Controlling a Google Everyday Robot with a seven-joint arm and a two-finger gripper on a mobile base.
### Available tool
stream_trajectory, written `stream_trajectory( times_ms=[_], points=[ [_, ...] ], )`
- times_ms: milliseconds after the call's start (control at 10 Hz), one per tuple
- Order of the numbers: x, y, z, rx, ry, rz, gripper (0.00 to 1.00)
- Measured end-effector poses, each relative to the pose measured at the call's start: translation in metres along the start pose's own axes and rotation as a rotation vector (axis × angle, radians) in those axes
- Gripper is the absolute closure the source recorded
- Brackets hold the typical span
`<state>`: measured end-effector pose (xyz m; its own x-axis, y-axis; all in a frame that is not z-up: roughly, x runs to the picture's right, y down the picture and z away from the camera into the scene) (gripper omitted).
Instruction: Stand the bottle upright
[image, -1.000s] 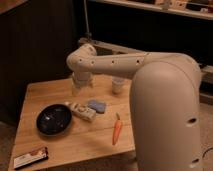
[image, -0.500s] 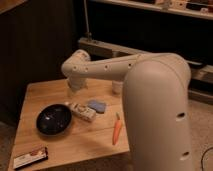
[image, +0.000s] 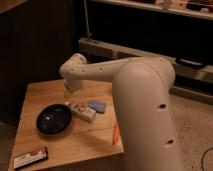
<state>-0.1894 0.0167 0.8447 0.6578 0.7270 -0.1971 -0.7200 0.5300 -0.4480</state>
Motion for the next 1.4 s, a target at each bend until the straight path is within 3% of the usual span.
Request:
stream_trajectory(
  times_ms=[200, 600, 1400],
  points=[
    [0.001, 0.003, 0.013, -0.025, -0.005, -0.031, 0.35],
    [0.003, 0.006, 0.031, -0.038, 0.005, -0.061, 0.35],
    [0.001, 0.004, 0.061, 0.026, 0.047, -0.101, 0.35]
  ],
)
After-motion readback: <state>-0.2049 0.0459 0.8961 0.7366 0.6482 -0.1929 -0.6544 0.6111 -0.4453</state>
